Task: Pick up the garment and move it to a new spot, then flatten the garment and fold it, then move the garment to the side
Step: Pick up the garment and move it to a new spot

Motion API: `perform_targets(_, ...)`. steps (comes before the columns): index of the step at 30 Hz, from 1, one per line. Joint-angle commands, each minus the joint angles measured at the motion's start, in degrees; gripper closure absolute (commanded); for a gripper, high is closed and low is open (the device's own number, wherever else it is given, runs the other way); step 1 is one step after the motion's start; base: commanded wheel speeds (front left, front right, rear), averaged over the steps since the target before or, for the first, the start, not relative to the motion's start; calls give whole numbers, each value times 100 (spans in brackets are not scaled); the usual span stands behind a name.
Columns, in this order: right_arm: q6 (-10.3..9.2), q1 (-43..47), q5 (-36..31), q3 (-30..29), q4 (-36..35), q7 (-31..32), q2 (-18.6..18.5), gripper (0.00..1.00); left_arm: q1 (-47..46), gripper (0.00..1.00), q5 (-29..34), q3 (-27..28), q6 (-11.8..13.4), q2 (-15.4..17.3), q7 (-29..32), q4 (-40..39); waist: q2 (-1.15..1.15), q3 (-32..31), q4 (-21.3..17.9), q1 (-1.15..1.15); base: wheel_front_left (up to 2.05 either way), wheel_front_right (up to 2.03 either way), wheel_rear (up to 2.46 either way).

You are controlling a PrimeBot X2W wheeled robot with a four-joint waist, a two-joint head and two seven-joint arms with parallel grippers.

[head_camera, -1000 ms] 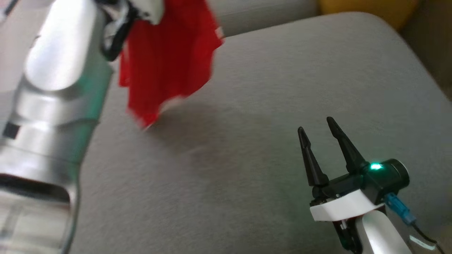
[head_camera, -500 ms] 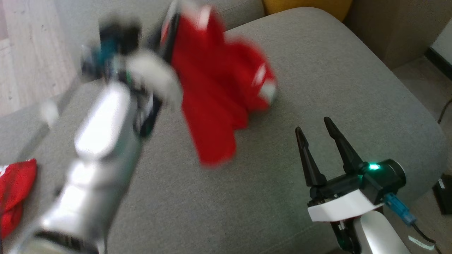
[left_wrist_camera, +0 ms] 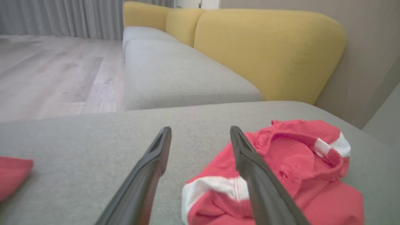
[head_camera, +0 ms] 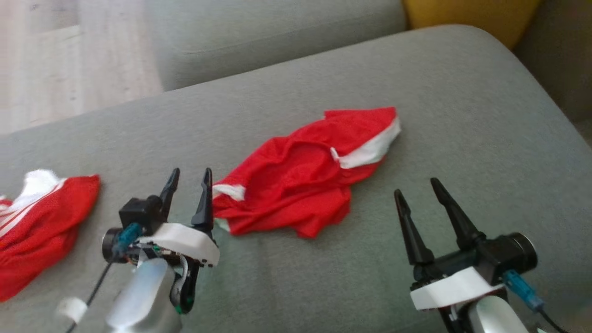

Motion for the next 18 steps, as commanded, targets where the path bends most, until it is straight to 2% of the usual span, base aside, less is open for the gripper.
perform_targets(1,43,-117,-44,60,-157,-36,29,0,-73,0,160,329,137,55,-65,-433,0,-94,238,0,0,0,0)
perform_targets(4,43,-29,-14,-66,-84,-36,29,0,516,0,605,707,533,-110,-69,-1382,0,-192,503,0,0,0,0)
perform_targets(10,43,224,101,-372,124,-36,29,0,1785,0,1307,1125,860,-402,-71,-2866,0,-430,973,0,0,0,0)
perform_targets(12,43,316,98,-451,170,-36,29,0,2115,0,1436,1223,915,-455,-71,-3269,0,-496,1090,0,0,0,0)
perform_targets(14,43,411,105,-516,189,-36,29,0,2436,0,1430,1260,832,-488,-71,-3579,0,-540,1175,0,0,0,0)
perform_targets(18,43,555,116,-561,229,-36,29,0,2968,0,1582,1418,795,-511,-71,-3830,0,-585,1251,0,0,0,0)
